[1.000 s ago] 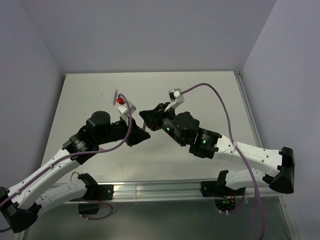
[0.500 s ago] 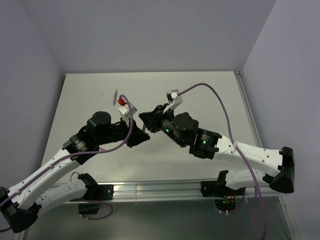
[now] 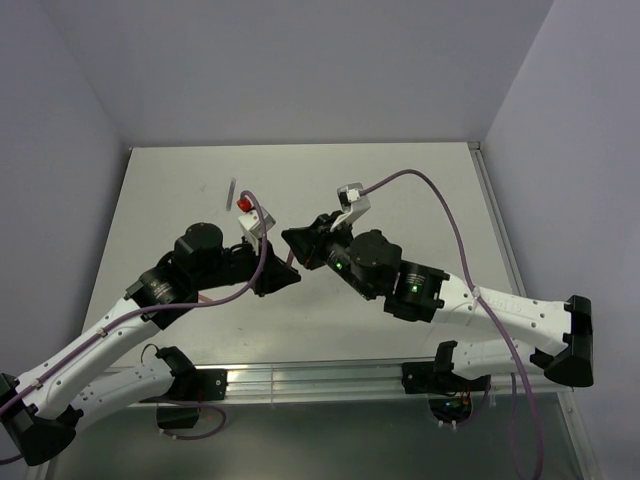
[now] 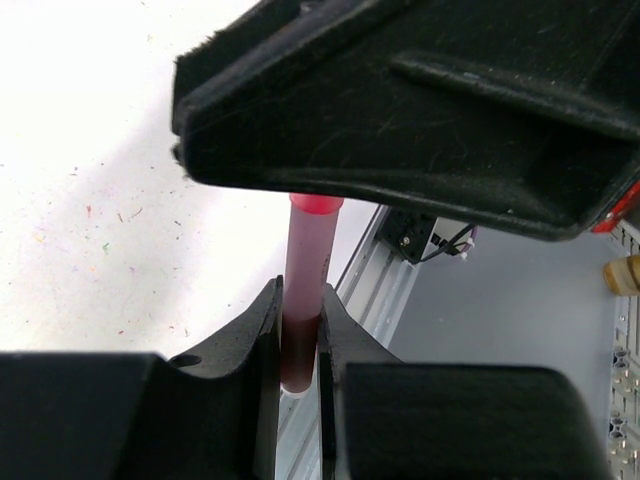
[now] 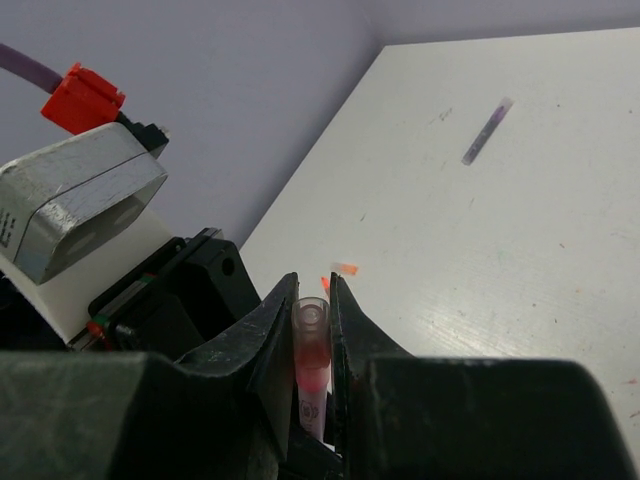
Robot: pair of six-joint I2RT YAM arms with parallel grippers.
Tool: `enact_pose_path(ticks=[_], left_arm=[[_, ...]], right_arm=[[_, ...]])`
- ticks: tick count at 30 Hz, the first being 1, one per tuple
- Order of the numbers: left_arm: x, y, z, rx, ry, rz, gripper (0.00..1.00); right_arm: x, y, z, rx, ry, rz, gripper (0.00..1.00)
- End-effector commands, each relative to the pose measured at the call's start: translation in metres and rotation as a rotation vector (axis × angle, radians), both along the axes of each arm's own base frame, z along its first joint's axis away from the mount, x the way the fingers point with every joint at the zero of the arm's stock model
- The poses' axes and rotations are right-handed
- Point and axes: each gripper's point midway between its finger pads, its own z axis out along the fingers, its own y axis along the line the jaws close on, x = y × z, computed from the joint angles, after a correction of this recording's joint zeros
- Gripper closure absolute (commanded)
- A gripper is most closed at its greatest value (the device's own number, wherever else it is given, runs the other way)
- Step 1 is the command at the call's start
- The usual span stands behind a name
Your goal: Insert the pens into the pen caps
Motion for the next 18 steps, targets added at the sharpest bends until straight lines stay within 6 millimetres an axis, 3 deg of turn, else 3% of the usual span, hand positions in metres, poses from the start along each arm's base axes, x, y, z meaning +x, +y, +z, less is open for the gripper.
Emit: enact_pose_path(ticks=[1,10,16,18], left_arm=[[0.055,0.034,0.189,-0.446,-0.463,0.327,1.00],[0.053,0.033,0.194,-0.451,-0.472,0.313,1.00],[0.045,0.019,0.181,-0.438,-0.452,0.219,1.00],[0.041,0.015,0.175,-0.433,-0.443,0.185,1.00]], right_arm=[[-0.097,-0.008,-0.128,-0.419,0.187,0.410,1.00],[-0.101,-0.008,-0.143,-0.474,0.213,0.437,1.00],[-0.089,-0.010,-0.129,-0.467,0.223,0.350,1.00],[-0.084,-0.008,-0.114,-0.440,0.222,0.318,1.00]])
